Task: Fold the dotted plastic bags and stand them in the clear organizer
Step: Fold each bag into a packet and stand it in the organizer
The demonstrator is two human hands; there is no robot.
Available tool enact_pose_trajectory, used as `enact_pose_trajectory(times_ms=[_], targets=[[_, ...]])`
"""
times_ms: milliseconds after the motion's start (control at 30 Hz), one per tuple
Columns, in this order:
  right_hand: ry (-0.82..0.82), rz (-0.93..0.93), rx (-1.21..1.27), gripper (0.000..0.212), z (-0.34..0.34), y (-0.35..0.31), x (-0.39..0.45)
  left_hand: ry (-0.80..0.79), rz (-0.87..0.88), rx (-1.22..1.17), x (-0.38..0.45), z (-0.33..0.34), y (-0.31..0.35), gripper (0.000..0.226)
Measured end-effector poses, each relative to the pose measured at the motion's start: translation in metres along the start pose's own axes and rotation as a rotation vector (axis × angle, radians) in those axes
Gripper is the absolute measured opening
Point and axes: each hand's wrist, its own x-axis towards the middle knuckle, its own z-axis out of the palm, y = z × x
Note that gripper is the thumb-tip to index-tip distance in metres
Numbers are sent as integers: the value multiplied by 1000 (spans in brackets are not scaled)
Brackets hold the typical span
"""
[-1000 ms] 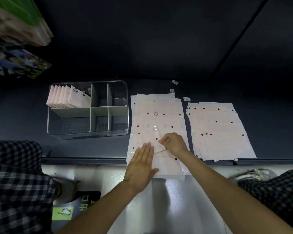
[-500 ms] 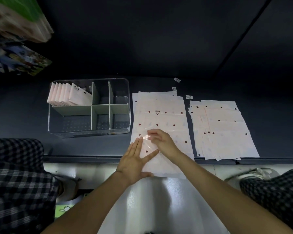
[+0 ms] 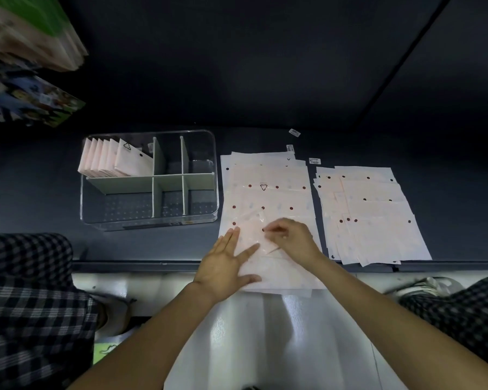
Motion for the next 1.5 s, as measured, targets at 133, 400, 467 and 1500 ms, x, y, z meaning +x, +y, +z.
enact_pose_trajectory(times_ms=[133, 400, 467, 1500], targets=[[-111, -153, -304, 21, -10, 17, -17, 121, -92, 0, 5, -8, 2, 64], [-37, -414, -644, 24, -10, 10, -18, 287, 22, 149, 7, -16, 6, 39], [-54, -392, -638, 24, -13, 6, -16, 236, 17, 160, 8, -20, 5, 45], [-57, -26, -32, 24, 86, -241, 114, 317, -597, 59, -8, -157, -190, 37]])
